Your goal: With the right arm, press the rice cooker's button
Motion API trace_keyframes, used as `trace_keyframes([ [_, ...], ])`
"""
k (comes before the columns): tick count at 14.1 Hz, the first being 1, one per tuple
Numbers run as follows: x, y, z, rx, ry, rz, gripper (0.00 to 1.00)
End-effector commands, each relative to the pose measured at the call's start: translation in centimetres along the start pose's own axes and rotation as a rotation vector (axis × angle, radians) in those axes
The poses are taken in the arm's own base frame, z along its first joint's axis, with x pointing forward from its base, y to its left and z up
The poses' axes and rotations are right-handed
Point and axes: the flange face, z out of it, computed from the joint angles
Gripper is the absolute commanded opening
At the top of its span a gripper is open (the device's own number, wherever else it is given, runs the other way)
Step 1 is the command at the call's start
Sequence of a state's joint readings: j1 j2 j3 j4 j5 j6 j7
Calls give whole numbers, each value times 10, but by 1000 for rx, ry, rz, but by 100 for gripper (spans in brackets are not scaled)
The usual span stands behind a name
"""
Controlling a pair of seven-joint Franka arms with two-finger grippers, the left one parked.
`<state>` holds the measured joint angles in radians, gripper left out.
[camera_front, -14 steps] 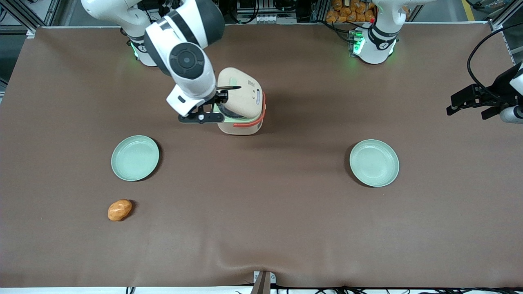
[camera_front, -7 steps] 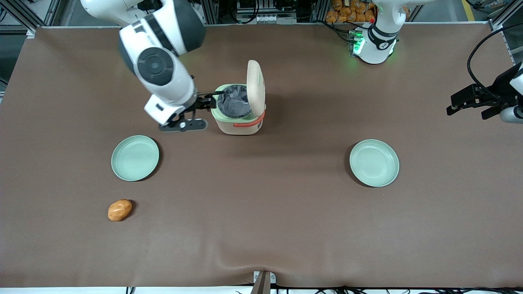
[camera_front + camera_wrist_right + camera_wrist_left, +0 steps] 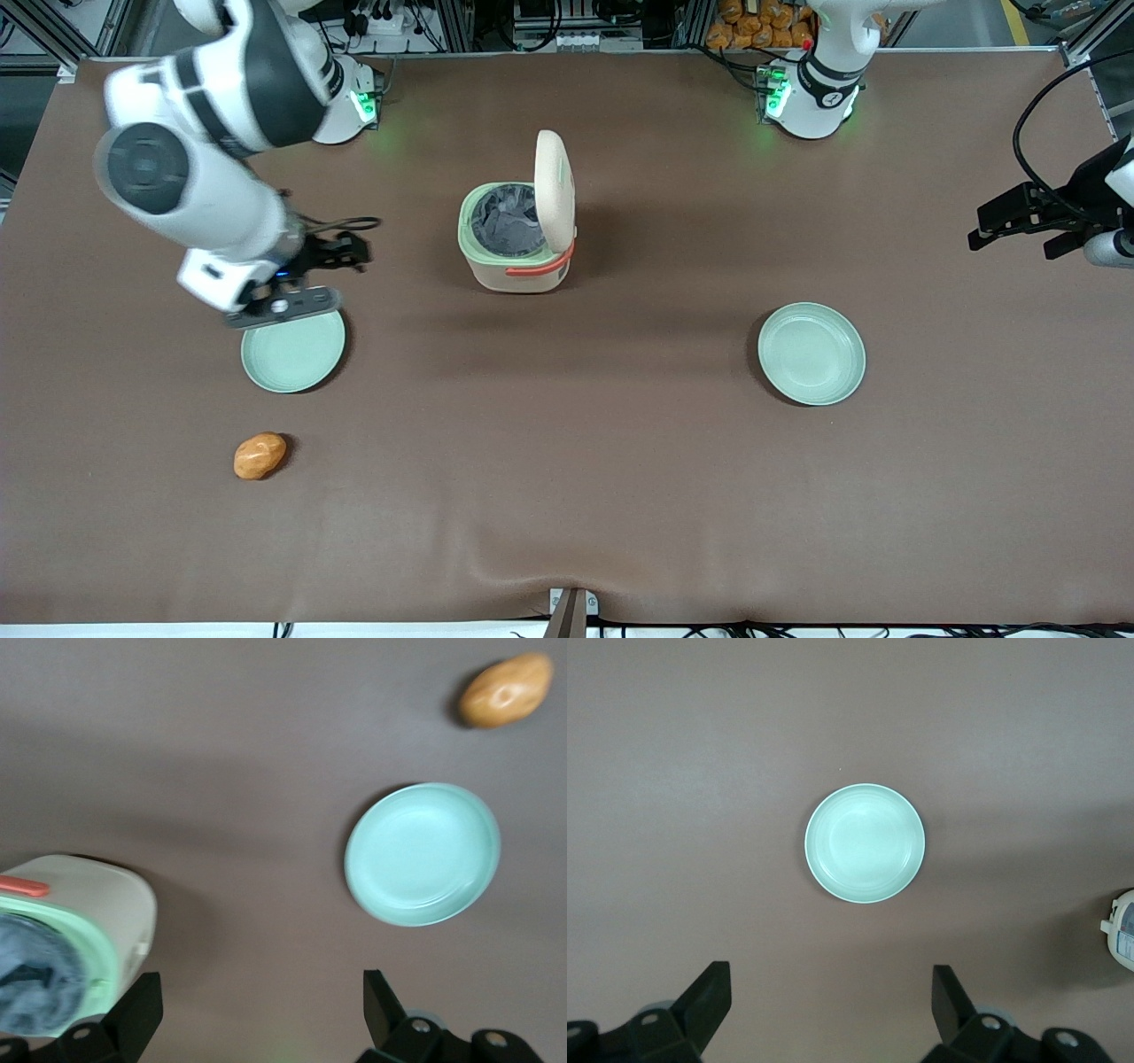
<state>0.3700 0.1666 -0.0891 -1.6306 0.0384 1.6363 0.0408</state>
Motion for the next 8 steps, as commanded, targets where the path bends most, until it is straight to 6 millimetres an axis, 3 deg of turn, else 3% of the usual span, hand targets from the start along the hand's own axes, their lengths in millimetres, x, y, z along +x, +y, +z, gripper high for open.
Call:
trace_keyframes([
  [1,-27,42,-44,5,66,9,100],
  [4,-43,79,-66,13,48,73,100],
  [6,-55,111,-101,18,70,126,100],
  [8,-64,141,-116,13,90,123,100],
])
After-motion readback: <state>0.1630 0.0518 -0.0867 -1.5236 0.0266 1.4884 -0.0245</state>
